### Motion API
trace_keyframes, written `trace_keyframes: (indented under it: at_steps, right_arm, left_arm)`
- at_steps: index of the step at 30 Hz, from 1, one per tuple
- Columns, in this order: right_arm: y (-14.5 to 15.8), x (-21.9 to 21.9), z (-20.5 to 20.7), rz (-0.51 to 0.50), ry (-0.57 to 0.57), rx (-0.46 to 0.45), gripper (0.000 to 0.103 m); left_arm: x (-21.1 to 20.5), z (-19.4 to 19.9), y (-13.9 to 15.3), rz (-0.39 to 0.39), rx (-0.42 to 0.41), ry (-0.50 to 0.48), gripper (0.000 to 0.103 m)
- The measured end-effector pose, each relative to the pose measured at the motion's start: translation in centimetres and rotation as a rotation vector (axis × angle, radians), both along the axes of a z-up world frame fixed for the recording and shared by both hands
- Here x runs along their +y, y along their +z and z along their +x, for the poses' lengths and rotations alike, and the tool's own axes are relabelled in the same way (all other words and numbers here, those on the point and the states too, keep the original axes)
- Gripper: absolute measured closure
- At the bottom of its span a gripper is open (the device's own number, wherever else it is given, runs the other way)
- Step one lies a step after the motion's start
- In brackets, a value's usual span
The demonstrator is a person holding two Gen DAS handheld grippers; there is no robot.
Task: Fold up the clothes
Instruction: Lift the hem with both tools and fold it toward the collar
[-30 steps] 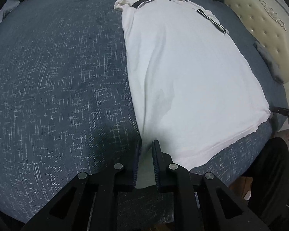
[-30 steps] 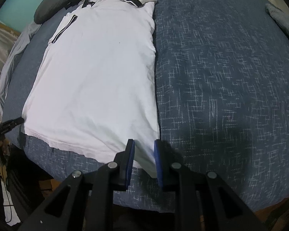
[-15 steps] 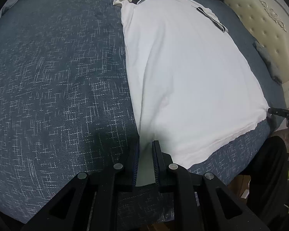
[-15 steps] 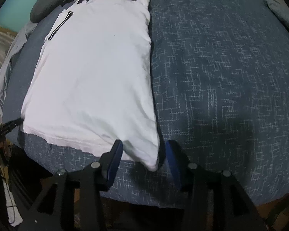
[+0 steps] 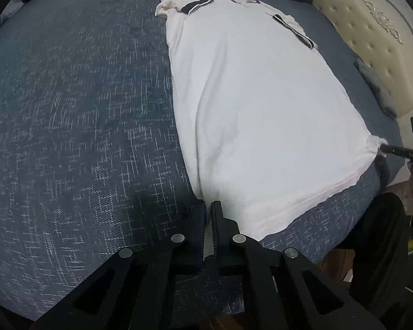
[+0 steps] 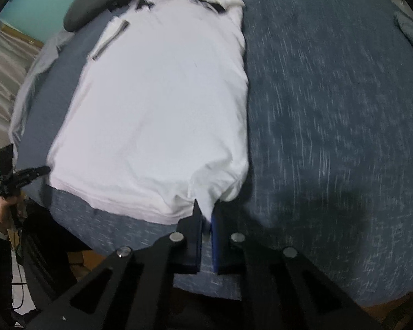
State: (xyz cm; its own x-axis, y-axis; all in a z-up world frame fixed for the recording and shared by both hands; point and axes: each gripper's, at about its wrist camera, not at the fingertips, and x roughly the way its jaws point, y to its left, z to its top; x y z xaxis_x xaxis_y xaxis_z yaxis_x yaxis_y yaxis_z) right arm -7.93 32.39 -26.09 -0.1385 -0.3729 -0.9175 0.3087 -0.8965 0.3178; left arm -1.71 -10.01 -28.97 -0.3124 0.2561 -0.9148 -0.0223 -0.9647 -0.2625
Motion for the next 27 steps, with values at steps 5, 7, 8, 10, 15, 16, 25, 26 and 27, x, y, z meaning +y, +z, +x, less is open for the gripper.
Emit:
trace_keyframes:
  at_steps: [5, 7, 8, 10, 15, 16, 25, 26, 27]
  right_arm:
    - [3.3, -0.4, -1.4, -0.046, -0.004, 0.057, 0.099]
    - [5.2, 1.1, -3.1, -0.052, -0.002, 0.072, 0.099]
    - [5.8, 1.9, -3.4, -0.055, 0.0, 0.076, 0.099]
    - [5.7, 2.9, -3.7, -0.06, 0.0, 0.084, 0.099]
    - [5.7, 3.2, -3.7, -0.072, -0.007, 0.096, 0.099]
    - [5.9, 3.5, -3.5, -0.075, -0.009, 0.098, 0.099]
    - [8.1, 3.7, -3.9, -0.113, -0.015, 0.14, 0.099]
    - [8.6, 3.6, -4.2, -0.117, -0.013, 0.148, 0.099]
    - [9.0, 3.5, -4.4, -0.12, -0.012, 0.156, 0.099]
  left_arm:
    - [0.4, -0.3, 1.2, -0.01, 0.024, -0.016, 0.099]
    - [0.3, -0.3, 1.6, -0.014, 0.031, -0.019, 0.099]
    - [0.4, -0.4, 1.7, -0.013, 0.034, -0.019, 0.1]
    - [-0.2, 0.2, 2.1, -0.01, 0.042, -0.02, 0.1]
    - [-0.4, 0.4, 3.4, -0.008, 0.068, -0.019, 0.1]
    - [-0.3, 0.4, 3.6, -0.007, 0.073, -0.019, 0.1]
    - [-0.7, -2.2, 6.8, 0.0, 0.134, -0.012, 0.1]
    - [-0.7, -2.6, 7.2, 0.0, 0.14, -0.011, 0.1]
    - [-0.8, -3.1, 7.6, 0.001, 0.147, -0.01, 0.1]
